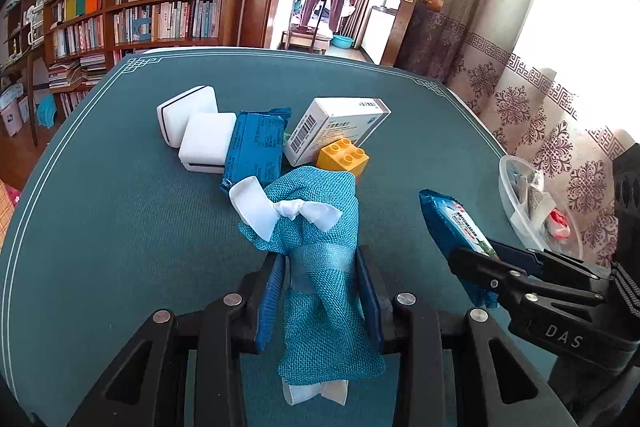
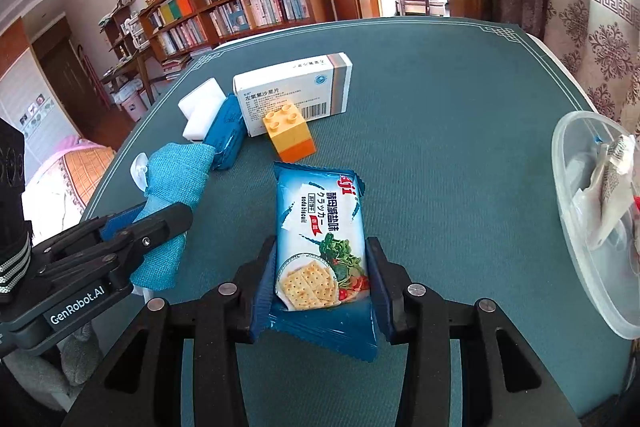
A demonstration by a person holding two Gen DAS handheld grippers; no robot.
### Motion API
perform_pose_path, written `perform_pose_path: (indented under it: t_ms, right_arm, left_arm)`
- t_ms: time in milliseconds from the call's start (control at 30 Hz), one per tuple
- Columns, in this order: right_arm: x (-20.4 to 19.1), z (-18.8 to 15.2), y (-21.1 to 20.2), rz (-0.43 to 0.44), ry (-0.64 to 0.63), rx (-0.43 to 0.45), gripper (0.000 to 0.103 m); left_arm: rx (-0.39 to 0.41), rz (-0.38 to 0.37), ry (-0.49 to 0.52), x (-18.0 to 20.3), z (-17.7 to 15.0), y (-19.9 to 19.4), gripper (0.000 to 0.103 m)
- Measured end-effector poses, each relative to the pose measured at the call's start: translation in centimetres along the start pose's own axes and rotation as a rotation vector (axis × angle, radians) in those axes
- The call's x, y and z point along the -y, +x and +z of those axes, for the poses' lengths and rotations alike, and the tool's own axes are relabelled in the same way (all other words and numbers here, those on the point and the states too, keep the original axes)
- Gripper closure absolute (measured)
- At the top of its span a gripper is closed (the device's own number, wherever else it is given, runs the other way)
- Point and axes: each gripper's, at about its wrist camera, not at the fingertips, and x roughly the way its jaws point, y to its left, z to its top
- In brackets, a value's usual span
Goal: Organize objects
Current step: 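Carry the cracker packet to the bowl and release it with the right gripper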
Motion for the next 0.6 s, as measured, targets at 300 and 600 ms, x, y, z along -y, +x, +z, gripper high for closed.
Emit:
perform_pose_path:
  t_ms: [300, 600]
  right_arm:
    - [6.6, 0.1, -5.4, -0.067, 0.147, 0.063, 0.06]
    - [14.3, -0.1, -9.7, -0.184, 0.287, 0.143, 0.06]
  left_arm:
    - [0.001, -0.044, 0.07, 3.7, 0.3, 0.1, 0.065]
    - [-0.013, -0.084, 0.149, 8.1, 0.8, 0.8, 0.065]
